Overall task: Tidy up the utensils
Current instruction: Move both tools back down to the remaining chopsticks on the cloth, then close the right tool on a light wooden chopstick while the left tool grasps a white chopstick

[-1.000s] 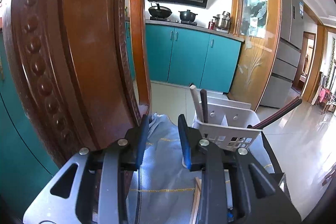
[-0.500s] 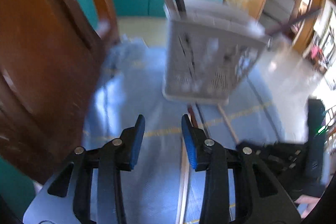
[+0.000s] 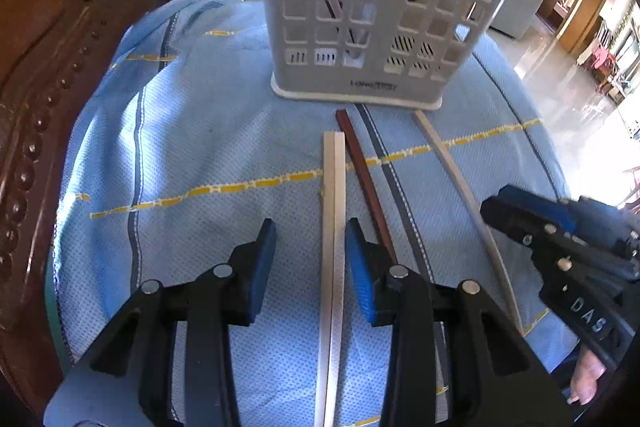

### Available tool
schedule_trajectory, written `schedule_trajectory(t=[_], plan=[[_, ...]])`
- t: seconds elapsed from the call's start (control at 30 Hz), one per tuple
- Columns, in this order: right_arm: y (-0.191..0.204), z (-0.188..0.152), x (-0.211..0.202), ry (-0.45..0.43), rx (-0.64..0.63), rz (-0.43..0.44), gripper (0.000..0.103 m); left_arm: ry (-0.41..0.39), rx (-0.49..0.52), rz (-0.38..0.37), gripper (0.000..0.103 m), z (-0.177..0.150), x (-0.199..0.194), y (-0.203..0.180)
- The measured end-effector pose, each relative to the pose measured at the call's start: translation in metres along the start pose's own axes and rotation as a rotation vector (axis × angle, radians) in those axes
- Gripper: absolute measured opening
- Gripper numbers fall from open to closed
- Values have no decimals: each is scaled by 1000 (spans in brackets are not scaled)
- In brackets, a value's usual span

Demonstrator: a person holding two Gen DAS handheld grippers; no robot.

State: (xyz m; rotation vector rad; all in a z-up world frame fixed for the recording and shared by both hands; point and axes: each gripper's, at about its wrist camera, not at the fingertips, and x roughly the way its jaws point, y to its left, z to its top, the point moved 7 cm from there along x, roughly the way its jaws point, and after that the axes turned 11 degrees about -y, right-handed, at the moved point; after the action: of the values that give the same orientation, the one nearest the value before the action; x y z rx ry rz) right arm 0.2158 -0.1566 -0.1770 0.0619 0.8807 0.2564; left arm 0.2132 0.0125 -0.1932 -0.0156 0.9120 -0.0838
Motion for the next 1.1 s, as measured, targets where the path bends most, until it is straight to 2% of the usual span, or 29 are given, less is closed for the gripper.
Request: schedule_trajectory(t=[0.13, 0.2, 0.3, 0.47, 0.67, 0.93, 1.1], plan=[[-2, 1, 1, -3, 4, -4, 27, -13, 17, 13, 36, -7, 1, -6], [-1, 1, 0, -5, 2, -4, 27, -18, 18, 14, 21, -7, 0, -9], [0, 1, 2, -4, 0, -6, 27, -25, 15, 12, 13, -1, -4, -8], [0, 1, 2, -5, 1, -10, 27, -60, -6, -12, 13, 10, -14, -7], [0, 0, 2, -5, 1, -11, 27, -114, -43, -77, 13, 19, -37, -6], [1, 2, 6, -9, -16, -32, 28, -99, -72, -21, 13, 22, -33, 10], [3, 5, 14, -22, -52, -57, 28, -60, -71, 6, 18, 20, -12, 21]])
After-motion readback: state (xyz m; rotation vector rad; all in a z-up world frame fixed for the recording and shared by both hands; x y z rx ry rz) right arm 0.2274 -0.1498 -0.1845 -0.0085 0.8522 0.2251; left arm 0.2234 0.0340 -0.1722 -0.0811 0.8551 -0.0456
